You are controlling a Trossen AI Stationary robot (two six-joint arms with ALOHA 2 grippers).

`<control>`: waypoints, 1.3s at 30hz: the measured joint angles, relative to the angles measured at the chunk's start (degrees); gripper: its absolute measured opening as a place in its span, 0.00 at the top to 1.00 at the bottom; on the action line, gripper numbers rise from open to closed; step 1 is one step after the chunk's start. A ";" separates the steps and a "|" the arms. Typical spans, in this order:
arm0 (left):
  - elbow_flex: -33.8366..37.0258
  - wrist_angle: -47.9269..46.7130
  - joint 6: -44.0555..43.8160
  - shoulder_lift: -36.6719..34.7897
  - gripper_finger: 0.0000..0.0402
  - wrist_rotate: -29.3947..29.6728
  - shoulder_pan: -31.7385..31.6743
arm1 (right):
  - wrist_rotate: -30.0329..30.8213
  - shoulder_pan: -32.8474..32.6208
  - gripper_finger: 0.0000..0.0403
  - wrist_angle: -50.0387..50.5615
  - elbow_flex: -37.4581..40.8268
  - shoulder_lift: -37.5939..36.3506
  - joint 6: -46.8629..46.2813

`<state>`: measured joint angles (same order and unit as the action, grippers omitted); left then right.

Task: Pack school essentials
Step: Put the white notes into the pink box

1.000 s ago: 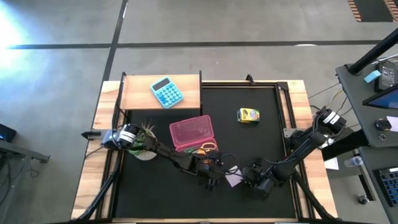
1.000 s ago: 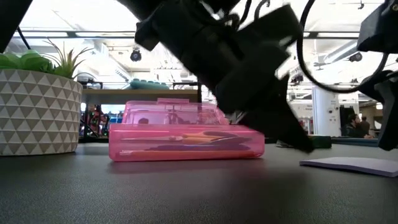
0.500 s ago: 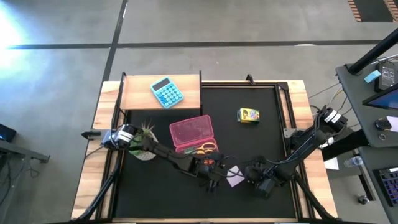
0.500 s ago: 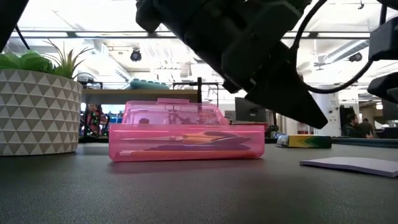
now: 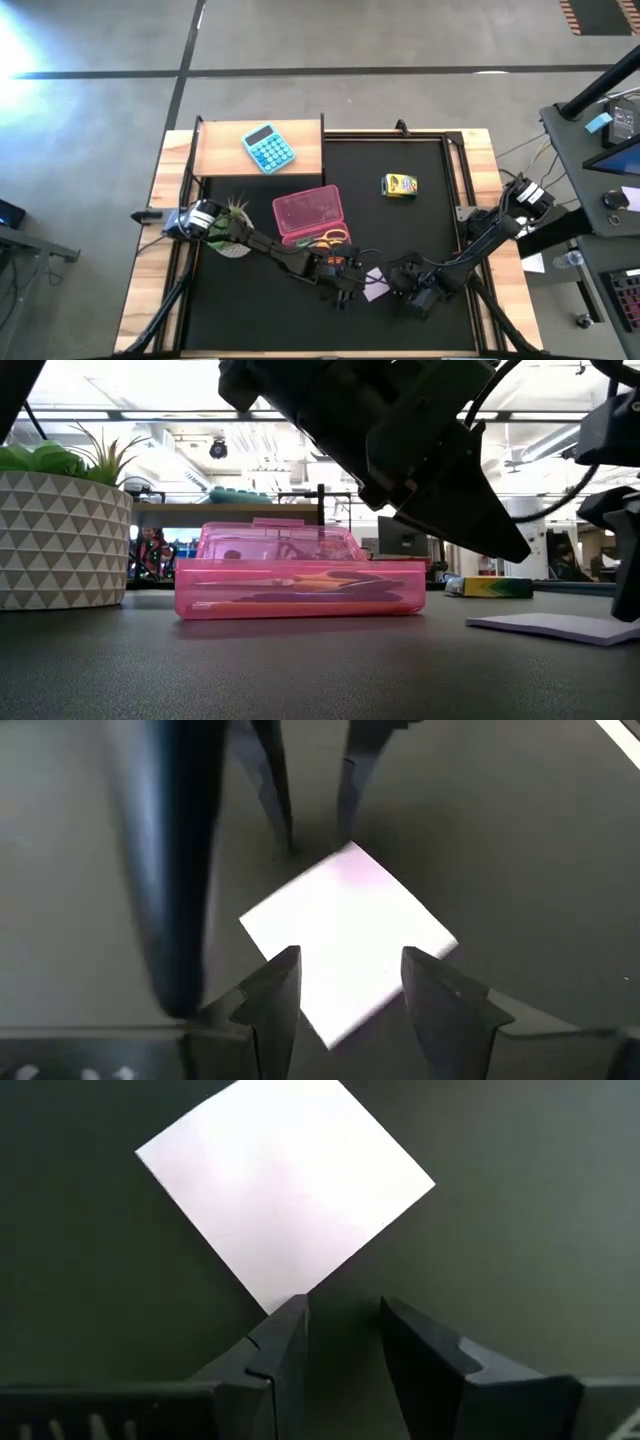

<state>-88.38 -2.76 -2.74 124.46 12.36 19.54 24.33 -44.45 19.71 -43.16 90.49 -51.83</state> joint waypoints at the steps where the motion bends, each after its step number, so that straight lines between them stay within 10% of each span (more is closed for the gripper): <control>1: 0.00 -0.08 -0.01 0.00 0.61 -0.01 0.04 | 0.31 0.00 0.69 -0.97 -0.23 0.55 0.00; 14: 0.33 -11.78 -2.91 0.00 0.61 -0.17 0.93 | 0.66 0.07 0.69 -3.38 -3.22 2.94 0.49; 39: 0.59 -5.46 -0.84 2.57 0.61 0.85 1.54 | 1.45 2.08 0.69 -11.77 -3.34 4.89 2.07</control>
<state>-87.78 -8.22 -3.59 127.04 13.21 21.08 25.78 -42.37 7.94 -46.50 95.37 -49.77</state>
